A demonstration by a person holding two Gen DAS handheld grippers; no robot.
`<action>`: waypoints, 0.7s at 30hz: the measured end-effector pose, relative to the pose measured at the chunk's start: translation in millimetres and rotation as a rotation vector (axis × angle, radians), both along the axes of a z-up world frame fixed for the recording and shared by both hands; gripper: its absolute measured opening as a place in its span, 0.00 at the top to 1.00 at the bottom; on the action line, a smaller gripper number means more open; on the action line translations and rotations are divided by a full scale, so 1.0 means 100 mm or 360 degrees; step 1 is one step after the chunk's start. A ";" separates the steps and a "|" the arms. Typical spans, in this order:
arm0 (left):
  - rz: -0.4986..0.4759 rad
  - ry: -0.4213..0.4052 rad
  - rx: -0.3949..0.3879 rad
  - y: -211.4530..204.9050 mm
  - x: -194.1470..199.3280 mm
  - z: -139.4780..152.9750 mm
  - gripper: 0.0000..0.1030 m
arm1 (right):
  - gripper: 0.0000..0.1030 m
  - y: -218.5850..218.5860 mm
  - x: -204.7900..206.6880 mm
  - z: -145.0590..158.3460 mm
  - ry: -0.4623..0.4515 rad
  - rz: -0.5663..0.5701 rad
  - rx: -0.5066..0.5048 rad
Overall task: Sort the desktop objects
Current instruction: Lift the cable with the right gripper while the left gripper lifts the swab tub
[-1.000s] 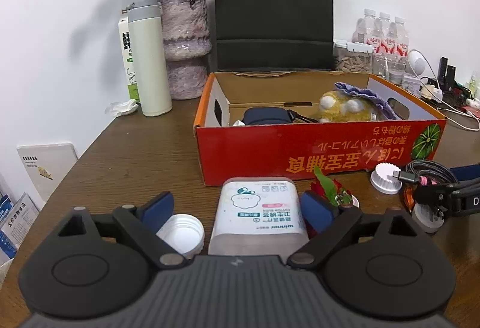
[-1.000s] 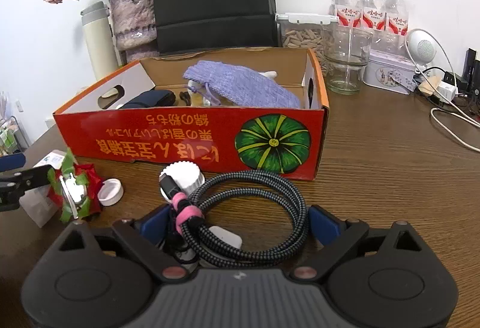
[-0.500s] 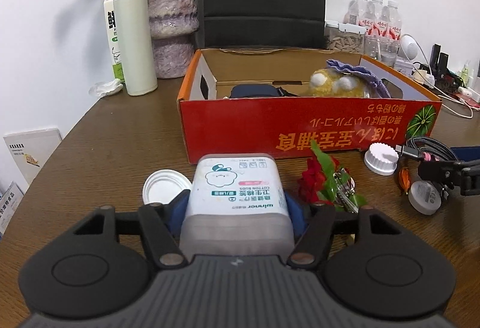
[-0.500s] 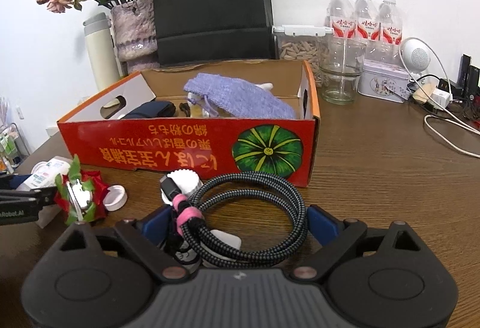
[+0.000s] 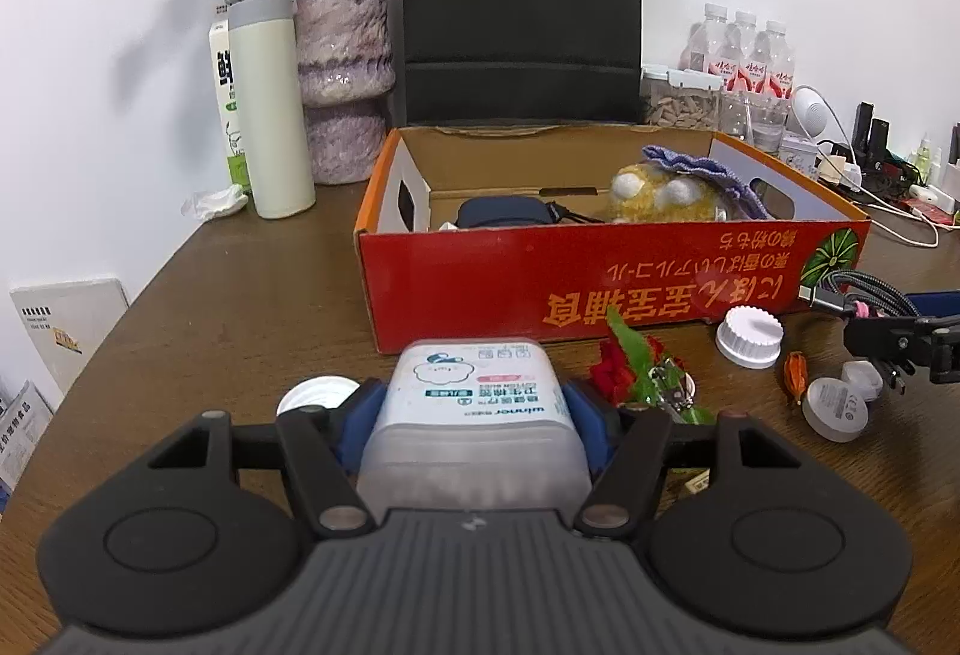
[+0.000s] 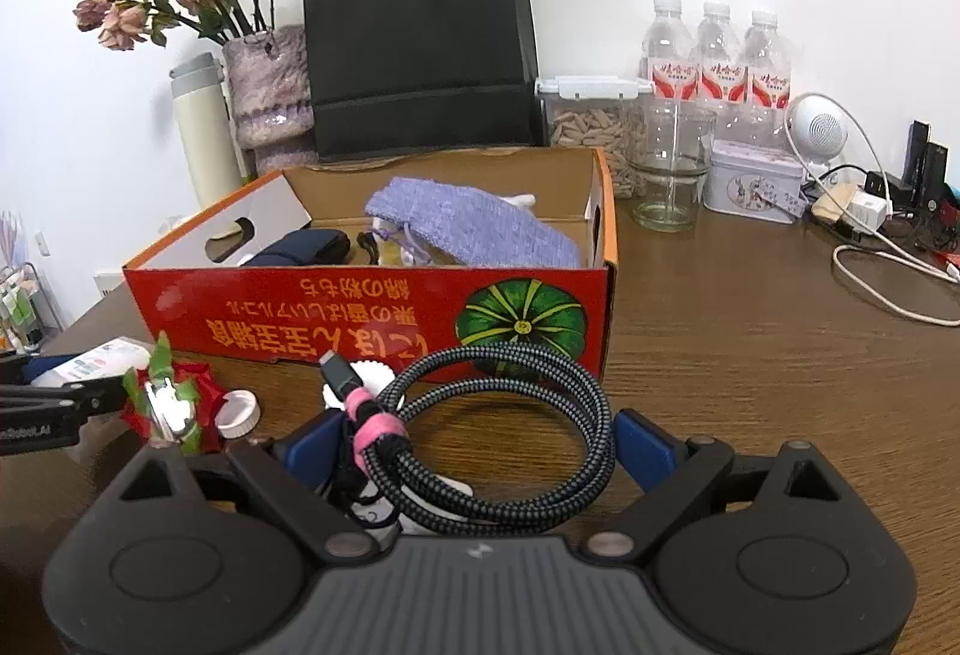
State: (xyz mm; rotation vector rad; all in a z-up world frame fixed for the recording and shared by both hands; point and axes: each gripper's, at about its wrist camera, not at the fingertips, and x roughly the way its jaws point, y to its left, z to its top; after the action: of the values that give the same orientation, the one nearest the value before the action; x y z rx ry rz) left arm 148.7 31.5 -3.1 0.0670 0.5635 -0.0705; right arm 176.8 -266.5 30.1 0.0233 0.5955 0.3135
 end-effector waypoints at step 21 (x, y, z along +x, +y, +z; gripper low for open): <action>-0.0025 -0.0024 0.0036 -0.08 -0.10 0.06 0.36 | 0.08 -0.07 -0.21 0.07 -0.0068 -0.0011 0.0001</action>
State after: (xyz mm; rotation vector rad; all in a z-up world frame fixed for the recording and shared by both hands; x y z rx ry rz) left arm 138.3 23.5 2.5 0.0938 0.5487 -0.0791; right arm 155.8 -273.9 37.0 0.0193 0.5528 0.3066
